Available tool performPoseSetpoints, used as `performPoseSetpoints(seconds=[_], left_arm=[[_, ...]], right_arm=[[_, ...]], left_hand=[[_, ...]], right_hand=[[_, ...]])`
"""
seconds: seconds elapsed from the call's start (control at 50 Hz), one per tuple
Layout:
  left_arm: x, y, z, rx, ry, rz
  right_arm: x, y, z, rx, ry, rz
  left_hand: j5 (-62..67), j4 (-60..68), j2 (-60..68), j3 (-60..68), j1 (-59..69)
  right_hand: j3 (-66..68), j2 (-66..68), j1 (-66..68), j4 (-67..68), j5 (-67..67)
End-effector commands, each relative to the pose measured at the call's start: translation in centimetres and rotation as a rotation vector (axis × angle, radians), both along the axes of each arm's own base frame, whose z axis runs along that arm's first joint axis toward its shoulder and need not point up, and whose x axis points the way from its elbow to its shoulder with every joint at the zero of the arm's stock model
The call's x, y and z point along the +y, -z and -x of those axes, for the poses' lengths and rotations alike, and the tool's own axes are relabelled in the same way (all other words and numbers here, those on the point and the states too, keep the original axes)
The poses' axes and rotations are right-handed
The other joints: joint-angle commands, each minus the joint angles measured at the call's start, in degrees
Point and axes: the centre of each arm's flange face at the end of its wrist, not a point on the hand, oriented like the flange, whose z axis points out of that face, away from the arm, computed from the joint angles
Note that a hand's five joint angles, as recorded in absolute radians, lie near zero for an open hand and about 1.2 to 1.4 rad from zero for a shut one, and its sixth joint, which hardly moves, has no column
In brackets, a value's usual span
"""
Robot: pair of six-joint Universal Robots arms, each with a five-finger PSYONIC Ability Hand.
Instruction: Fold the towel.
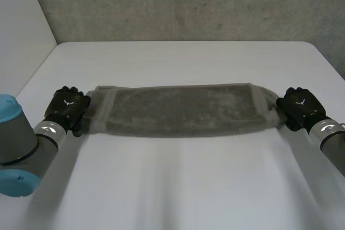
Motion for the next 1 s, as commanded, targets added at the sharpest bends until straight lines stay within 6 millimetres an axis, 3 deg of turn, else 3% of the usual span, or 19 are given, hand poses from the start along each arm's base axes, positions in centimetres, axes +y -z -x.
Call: performPoseSetpoints(seconds=[0.02, 0.28, 0.38, 0.44, 0.56, 0.6, 0.62, 0.66, 0.68, 0.74, 0.78, 0.82, 0.84, 0.86, 0.88, 0.92, 0.94, 0.98, 1.0], left_arm=[[-0.2, -0.5, -0.2, 0.024, -0.011, 0.013], [-0.6, -1.6, -1.1, 0.096, -0.05, 0.024], [-0.6, -2.0, -1.5, 0.106, -0.061, 0.032], [-0.7, -2.2, -1.7, 0.113, -0.068, 0.038], [-0.7, -2.4, -1.9, 0.122, -0.074, 0.039], [-0.7, -2.6, -1.9, 0.126, -0.075, 0.042], [-0.7, -2.6, -1.9, 0.126, -0.075, 0.042], [-0.6, -2.5, -1.9, 0.127, -0.077, 0.039], [-0.6, -2.6, -1.9, 0.128, -0.075, 0.04], [-0.5, -2.6, -1.9, 0.128, -0.074, 0.04], [-0.5, -2.6, -1.9, 0.128, -0.075, 0.042], [-0.5, -2.6, -1.9, 0.128, -0.074, 0.042], [-0.5, -2.7, -1.9, 0.128, -0.074, 0.043], [-0.5, -2.7, -1.9, 0.128, -0.074, 0.043], [-0.5, -2.7, -1.9, 0.128, -0.074, 0.043], [-0.5, -2.7, -1.9, 0.128, -0.073, 0.043], [-0.5, -2.7, -1.9, 0.128, -0.074, 0.043], [-0.5, -2.7, -1.9, 0.128, -0.075, 0.043], [-0.5, -2.7, -1.9, 0.128, -0.074, 0.043]], right_arm=[[-0.5, 0.5, -0.1, -0.021, -0.014, -0.011], [-1.1, -0.2, 0.9, -0.025, -0.006, -0.021], [-2.1, -2.4, 6.4, -0.049, 0.053, -0.029], [-2.8, -3.1, 8.7, -0.042, 0.069, -0.011], [-3.9, -4.5, 11.2, 0.007, 0.095, 0.021], [-4.4, -6.2, 12.3, 0.038, 0.106, 0.042], [-4.4, -6.2, 12.3, 0.039, 0.106, 0.042], [-4.8, -9.0, 12.2, 0.062, 0.096, 0.086], [-4.8, -9.0, 12.2, 0.062, 0.096, 0.086], [-5.1, -11.6, 12.0, 0.078, 0.095, 0.136], [-5.1, -12.7, 11.2, 0.081, 0.076, 0.162], [-4.6, -15.2, 6.7, 0.071, -0.02, 0.231], [-4.6, -15.2, 6.7, 0.071, -0.021, 0.231], [-4.0, -16.4, 3.9, 0.057, -0.08, 0.262], [-4.0, -16.4, 3.9, 0.057, -0.081, 0.263], [-2.2, -17.4, -2.3, 0.034, -0.214, 0.298], [-2.2, -17.4, -2.4, 0.034, -0.214, 0.298], [0.2, -17.4, -9.0, 0.016, -0.334, 0.313], [0.3, -17.4, -9.0, 0.016, -0.334, 0.313]], left_hand=[[-3.4, -3.4, -5.9, -3.0, -5.9], [-15.4, -3.4, -17.9, -3.0, -17.9], [-15.6, -3.4, -18.0, -3.0, -18.1], [-15.6, -3.4, -18.0, -3.0, -18.1], [-15.6, -3.4, -18.0, -3.0, -18.1], [-15.6, -3.4, -18.0, -3.0, -18.1], [-15.6, -3.4, -18.0, -3.0, -18.1], [-15.6, -3.4, -18.0, -3.0, -18.1], [-15.6, -3.4, -18.0, -3.0, -18.1], [-15.6, -3.4, -18.0, -3.0, -18.1], [-15.6, -3.4, -18.0, -3.0, -18.1], [-15.6, -3.4, -18.0, -3.0, -18.1], [-15.6, -3.4, -18.0, -3.0, -18.1], [-15.6, -3.4, -18.0, -3.0, -18.1], [-15.6, -3.4, -18.0, -3.0, -18.1], [-15.6, -3.4, -18.0, -3.0, -18.1], [-15.6, -3.4, -18.0, -3.0, -18.1], [-15.6, -3.4, -18.0, -3.0, -18.1], [-15.6, -3.4, -18.0, -3.0, -18.1]], right_hand=[[-2.5, 18.7, 18.9, -4.4, 19.7], [-2.5, 18.7, 18.9, -4.4, 19.7], [-2.5, 18.7, 18.9, -4.4, 19.7], [-2.5, 18.7, 18.9, -4.4, 19.7], [-2.5, 18.7, 18.9, -4.4, 19.7], [-2.5, 18.7, 18.9, -4.4, 19.7], [-2.5, 18.7, 18.9, -4.4, 19.7], [-2.5, 18.7, 18.9, -4.4, 19.7], [-2.5, 18.7, 18.9, -4.4, 19.7], [-2.5, 18.7, 18.9, -4.4, 19.7], [-2.5, 18.7, 18.9, -4.4, 19.7], [-2.5, 18.7, 18.9, -4.4, 19.7], [-2.5, 18.7, 18.9, -4.4, 19.7], [-2.5, 18.7, 18.9, -4.4, 19.7], [-2.5, 18.7, 18.9, -4.4, 19.7], [-2.5, 18.7, 18.9, -4.4, 19.7], [-2.5, 18.7, 18.9, -4.4, 19.7], [-2.5, 18.7, 18.9, -4.4, 19.7], [-2.5, 18.7, 18.9, -4.4, 19.7]])
